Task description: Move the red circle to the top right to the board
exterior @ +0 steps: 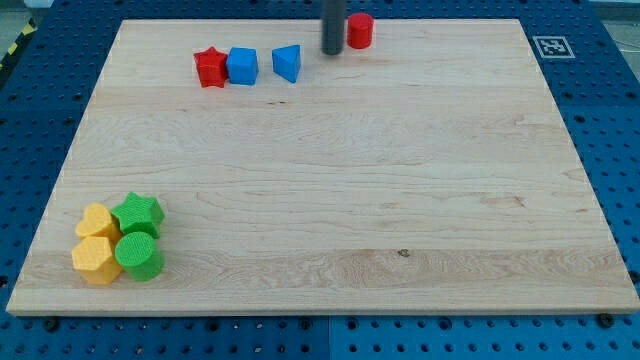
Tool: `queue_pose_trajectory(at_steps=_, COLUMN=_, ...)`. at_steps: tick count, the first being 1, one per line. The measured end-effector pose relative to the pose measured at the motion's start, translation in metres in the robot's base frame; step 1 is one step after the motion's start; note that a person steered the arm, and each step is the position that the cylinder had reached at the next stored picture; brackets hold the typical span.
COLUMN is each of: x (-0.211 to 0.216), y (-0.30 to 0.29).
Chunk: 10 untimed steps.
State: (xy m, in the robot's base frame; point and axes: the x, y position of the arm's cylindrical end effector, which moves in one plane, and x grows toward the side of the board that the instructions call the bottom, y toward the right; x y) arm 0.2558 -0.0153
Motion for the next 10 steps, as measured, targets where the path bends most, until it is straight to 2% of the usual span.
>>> queue_pose_trajectory(at_steps=1, x=-0.014, y=-0.050)
queue_pose_trajectory(at_steps=2, x=-0.053, y=-0.017)
queue_pose_trajectory(at_steps=4, x=-0.054, y=0.113)
queue_pose_trajectory(at_steps=6, x=-0.057, y=0.035)
queue_pose_trajectory(at_steps=7, x=-0.035, y=0.023)
queue_pose_trajectory(at_steps=8, x=-0.026, y=0.063)
queue_pose_trajectory(at_steps=9, x=-0.026, y=0.136)
queue_pose_trajectory(at_steps=10, x=-0.026, y=0.163)
